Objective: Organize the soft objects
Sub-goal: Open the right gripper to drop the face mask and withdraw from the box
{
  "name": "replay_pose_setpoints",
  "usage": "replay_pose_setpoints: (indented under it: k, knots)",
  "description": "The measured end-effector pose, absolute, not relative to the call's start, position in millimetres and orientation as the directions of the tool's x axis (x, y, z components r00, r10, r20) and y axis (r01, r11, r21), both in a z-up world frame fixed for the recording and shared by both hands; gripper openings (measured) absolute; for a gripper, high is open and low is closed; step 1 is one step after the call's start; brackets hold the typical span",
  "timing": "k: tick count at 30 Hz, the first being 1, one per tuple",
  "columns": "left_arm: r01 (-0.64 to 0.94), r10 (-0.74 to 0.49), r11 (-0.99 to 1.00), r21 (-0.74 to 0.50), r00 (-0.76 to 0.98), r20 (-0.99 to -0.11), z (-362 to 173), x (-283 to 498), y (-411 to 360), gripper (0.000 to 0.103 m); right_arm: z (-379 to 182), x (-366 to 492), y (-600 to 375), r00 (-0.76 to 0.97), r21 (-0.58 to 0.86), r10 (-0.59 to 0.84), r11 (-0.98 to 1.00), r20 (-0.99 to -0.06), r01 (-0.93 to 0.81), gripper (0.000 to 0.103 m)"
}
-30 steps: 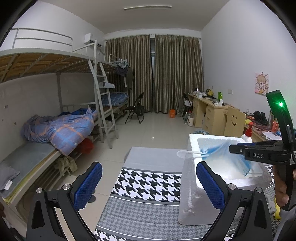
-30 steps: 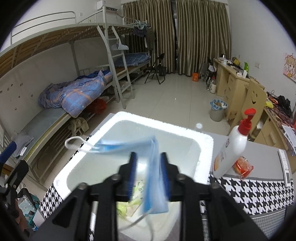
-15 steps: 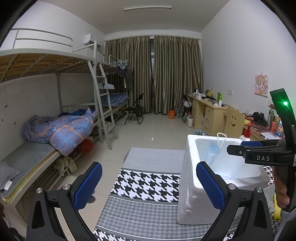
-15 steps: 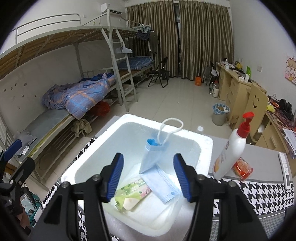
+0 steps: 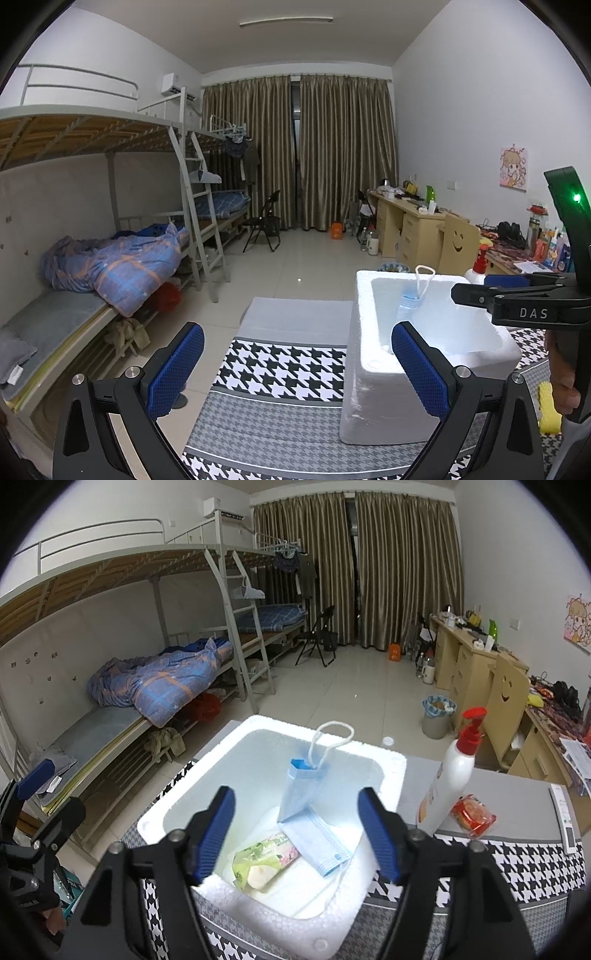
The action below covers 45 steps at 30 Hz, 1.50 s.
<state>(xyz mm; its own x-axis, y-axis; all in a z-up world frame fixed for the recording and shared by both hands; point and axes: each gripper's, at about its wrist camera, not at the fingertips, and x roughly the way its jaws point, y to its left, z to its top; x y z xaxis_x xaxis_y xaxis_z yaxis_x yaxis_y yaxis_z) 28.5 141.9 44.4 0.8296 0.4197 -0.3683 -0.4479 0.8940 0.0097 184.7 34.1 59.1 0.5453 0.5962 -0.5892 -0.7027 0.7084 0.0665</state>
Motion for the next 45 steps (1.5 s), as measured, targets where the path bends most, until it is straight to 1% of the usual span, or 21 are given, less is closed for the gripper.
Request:
replay_pose_setpoints:
  k: [5, 9, 24, 26, 29, 45]
  knots:
    - [-0.442, 0.415, 0.897, 0.010, 0.834, -0.362, 47.3, 26.3, 139.6, 0.102, 62.3, 178.0, 31.9, 0.560, 0.043, 0.599, 0.704, -0.572, -0.709, 0.084]
    - [-0.439, 0.414, 0.899, 0.013, 0.837, -0.357, 48.1, 24.6, 135.9, 0.102, 63.5, 173.8, 30.2, 0.568, 0.027, 0.601, 0.700, -0.563, -0.714, 0.084]
    - [-0.403, 0.382, 0.915, 0.004, 0.863, -0.332, 55.6, 17.6, 118.7, 0.102, 69.7, 159.0, 3.4, 0.572, 0.055, 0.639, 0.690, -0.514, -0.722, 0.085]
    - [-0.393, 0.374, 0.919, 0.007, 0.869, -0.325, 57.7, 17.2, 113.9, 0.102, 70.5, 157.5, -0.5, 0.576, 0.058, 0.641, 0.692, -0.506, -0.720, 0.089]
    - [-0.383, 0.366, 0.924, 0.010, 0.875, -0.318, 60.1, 16.9, 108.7, 0.102, 71.8, 157.1, -7.4, 0.586, 0.066, 0.645, 0.698, -0.489, -0.713, 0.093]
    - [-0.325, 0.311, 0.946, 0.009, 0.896, -0.317, 60.2, 26.8, 87.2, 0.102, 70.7, 153.4, -38.8, 0.620, 0.080, 0.641, 0.721, -0.453, -0.688, 0.094]
